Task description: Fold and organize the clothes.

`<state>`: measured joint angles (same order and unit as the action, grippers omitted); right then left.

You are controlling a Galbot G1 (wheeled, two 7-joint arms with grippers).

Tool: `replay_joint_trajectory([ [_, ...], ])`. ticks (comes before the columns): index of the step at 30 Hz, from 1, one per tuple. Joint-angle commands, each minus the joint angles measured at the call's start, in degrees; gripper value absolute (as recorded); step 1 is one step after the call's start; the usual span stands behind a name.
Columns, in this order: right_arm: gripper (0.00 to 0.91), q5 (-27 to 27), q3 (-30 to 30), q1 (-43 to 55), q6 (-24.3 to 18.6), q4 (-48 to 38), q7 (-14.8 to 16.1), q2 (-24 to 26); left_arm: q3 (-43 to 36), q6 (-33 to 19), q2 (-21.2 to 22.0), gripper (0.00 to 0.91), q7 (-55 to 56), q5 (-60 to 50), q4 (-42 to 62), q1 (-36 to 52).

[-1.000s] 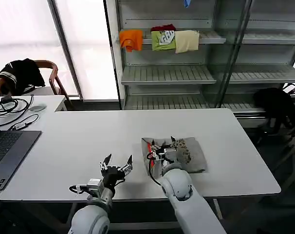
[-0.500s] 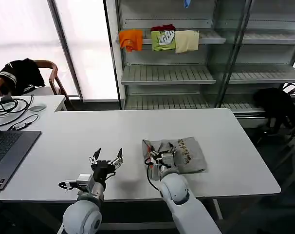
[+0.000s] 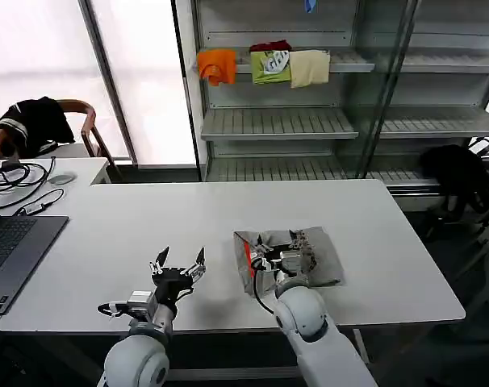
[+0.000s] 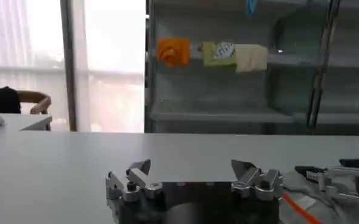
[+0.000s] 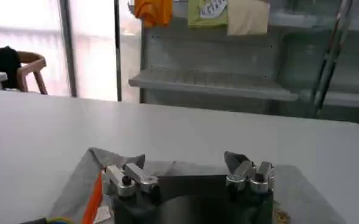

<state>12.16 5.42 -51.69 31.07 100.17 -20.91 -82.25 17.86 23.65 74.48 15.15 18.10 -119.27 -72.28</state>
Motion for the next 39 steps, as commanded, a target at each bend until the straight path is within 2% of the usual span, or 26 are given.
replay_joint_trajectory([
  [1,0.907,0.6,3.0,-2.3,-0.8,2.5,0.5,2.0,-0.8,0.0,0.4,0.907,0.0,-0.1,-0.4,-0.2],
  [12,0.907,4.4,6.1,-2.9,-1.0,-1.3,-0.4,0.1,-0.7,0.1,-0.3,0.907,-0.4,-0.1,-1.3,-1.3],
  [25,0.907,5.3,6.5,-3.3,-1.0,-2.4,-1.2,-0.3,-1.0,0.3,-0.1,0.907,-0.4,-0.1,-1.3,-1.6],
  [30,0.907,6.7,7.5,-4.1,-1.2,4.1,-1.3,0.8,-0.9,0.5,0.3,0.907,0.1,0.0,-2.3,-1.8],
  [34,0.907,7.1,8.3,-4.7,-0.1,12.7,-2.6,3.6,-1.0,0.4,1.4,0.907,0.8,-0.5,-3.6,-1.9],
  [39,0.907,3.9,10.6,-5.6,0.2,19.7,-3.3,6.1,-1.4,-0.7,2.7,0.907,1.3,-4.8,-4.4,-2.3],
])
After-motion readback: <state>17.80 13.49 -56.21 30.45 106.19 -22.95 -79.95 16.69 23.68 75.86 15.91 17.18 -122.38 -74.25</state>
